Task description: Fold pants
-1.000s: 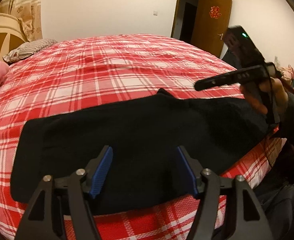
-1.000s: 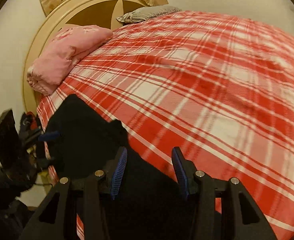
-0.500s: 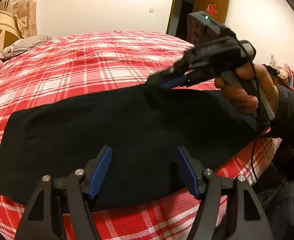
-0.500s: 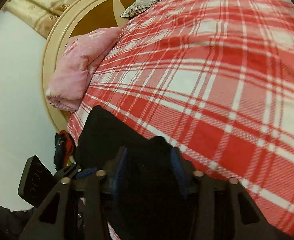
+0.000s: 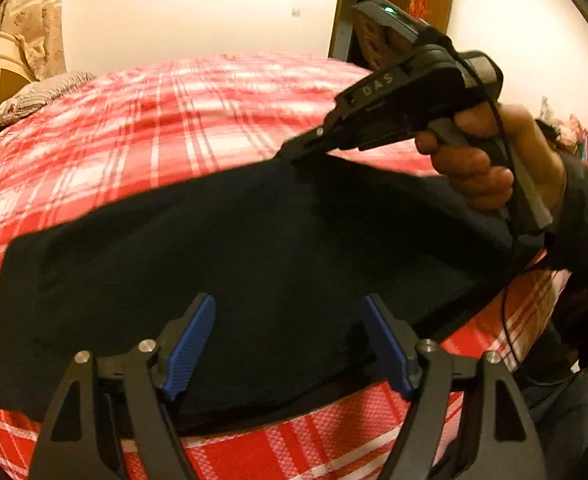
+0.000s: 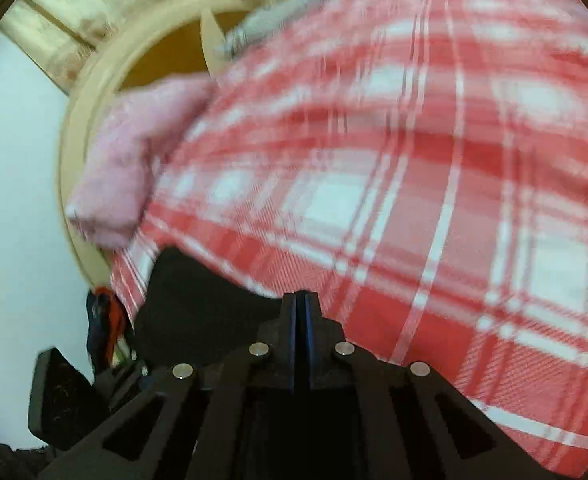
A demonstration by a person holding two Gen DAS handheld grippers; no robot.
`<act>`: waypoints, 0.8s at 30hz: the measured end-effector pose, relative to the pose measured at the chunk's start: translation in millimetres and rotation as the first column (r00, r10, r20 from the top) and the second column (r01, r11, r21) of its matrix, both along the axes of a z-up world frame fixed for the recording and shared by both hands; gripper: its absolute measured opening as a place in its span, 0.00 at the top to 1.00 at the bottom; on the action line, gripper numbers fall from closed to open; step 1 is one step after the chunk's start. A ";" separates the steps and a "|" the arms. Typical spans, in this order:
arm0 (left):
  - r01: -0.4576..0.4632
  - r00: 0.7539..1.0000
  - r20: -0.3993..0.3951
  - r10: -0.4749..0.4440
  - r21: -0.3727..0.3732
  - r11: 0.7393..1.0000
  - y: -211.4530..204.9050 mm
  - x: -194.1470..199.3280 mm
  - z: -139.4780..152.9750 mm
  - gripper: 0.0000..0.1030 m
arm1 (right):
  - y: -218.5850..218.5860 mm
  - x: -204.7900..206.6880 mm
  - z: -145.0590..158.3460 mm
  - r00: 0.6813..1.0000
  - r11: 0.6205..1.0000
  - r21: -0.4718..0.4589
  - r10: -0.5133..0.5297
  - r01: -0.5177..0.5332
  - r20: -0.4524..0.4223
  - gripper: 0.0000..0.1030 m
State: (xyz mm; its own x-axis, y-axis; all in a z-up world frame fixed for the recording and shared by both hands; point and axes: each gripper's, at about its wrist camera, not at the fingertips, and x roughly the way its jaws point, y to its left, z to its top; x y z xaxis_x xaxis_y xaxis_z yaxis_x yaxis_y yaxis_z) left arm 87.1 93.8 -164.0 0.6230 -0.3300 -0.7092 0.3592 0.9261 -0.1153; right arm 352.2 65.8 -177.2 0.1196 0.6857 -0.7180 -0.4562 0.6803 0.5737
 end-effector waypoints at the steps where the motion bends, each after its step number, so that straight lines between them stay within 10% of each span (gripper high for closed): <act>1: 0.011 1.000 0.010 -0.011 0.017 1.000 -1.1 -2.5 -0.2 0.24 | -1.5 -2.6 -1.2 1.000 1.000 0.000 -0.001 0.001 0.012 0.94; 3: 0.022 1.000 0.016 -0.023 0.040 0.999 -1.3 -5.5 -0.8 0.24 | -10.4 -6.2 0.6 1.000 0.999 0.037 -0.014 0.014 -0.006 0.88; 7: 0.051 0.999 0.014 -0.052 0.082 0.995 -1.5 -13.6 0.7 0.24 | -39.1 -22.9 17.4 0.998 0.999 0.040 -0.028 0.026 0.054 0.43; 16: 0.055 0.995 0.067 -0.075 0.265 0.963 4.8 -30.7 -0.8 0.24 | -78.2 -95.3 46.4 0.975 0.987 -0.148 0.087 -0.057 0.204 0.44; 24: 0.068 0.997 0.025 -0.075 0.207 0.976 23.8 -16.7 -5.9 0.24 | -13.4 -177.6 18.6 0.854 0.882 -0.403 0.392 -0.243 0.343 0.61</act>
